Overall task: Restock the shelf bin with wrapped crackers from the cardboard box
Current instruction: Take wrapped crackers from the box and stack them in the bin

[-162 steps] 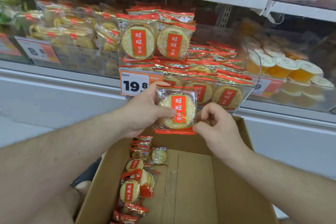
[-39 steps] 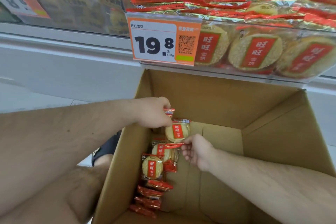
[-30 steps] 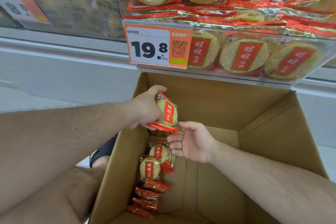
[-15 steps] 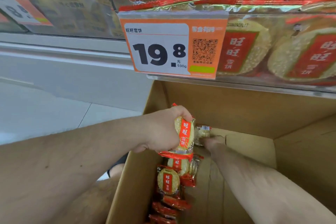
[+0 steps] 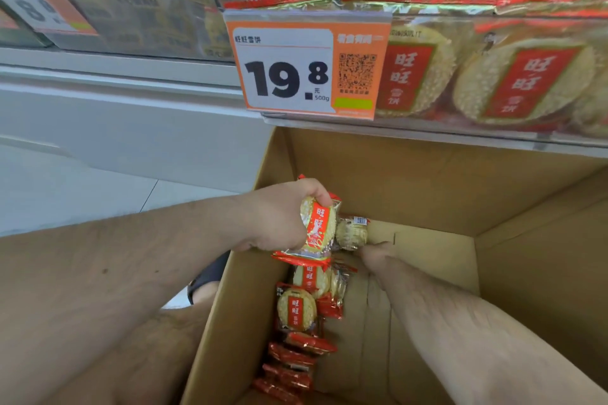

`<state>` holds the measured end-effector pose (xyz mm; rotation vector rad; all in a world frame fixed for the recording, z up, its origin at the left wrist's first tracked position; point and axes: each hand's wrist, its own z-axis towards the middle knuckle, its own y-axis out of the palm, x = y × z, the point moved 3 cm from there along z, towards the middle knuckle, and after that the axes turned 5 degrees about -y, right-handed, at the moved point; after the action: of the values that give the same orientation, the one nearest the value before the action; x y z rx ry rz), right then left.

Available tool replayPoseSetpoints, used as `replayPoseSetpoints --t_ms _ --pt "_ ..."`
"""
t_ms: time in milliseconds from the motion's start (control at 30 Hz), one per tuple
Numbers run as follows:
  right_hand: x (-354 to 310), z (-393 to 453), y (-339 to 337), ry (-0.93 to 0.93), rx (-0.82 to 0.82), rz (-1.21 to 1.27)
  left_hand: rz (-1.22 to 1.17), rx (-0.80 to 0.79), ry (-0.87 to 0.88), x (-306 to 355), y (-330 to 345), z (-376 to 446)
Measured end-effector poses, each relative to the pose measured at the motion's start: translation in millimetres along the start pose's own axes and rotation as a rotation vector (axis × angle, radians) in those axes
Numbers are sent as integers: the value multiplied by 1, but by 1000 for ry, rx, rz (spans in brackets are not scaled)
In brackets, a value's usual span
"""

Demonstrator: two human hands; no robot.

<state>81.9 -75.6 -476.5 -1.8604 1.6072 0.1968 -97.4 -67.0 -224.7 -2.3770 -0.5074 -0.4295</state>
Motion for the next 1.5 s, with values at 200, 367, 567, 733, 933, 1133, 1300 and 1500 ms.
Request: replayPoseSetpoints --t_ms 200,367,567,733,933,1133,1300,1500 --pt "3 16 22 57 -44 341 26 -8 2 0 4 10" --pt "0 12 5 2 -25 152 69 -13 1 -2 5 15" --pt "-38 -64 -80 -296 6 -350 211 50 154 8 -1 7" --pt "-77 -164 -144 -403 -204 -250 265 137 349 26 -7 -5" --pt "-98 -258 -193 -501 -337 38 59 121 543 55 -11 -31" --pt "-101 -280 -204 -554 -268 422 -191 66 668 82 -1 -57" --pt "-109 -283 -203 -644 -138 373 -361 -84 763 93 4 -74" --pt "-115 -288 -199 -690 -51 389 -553 -125 756 98 3 -82"
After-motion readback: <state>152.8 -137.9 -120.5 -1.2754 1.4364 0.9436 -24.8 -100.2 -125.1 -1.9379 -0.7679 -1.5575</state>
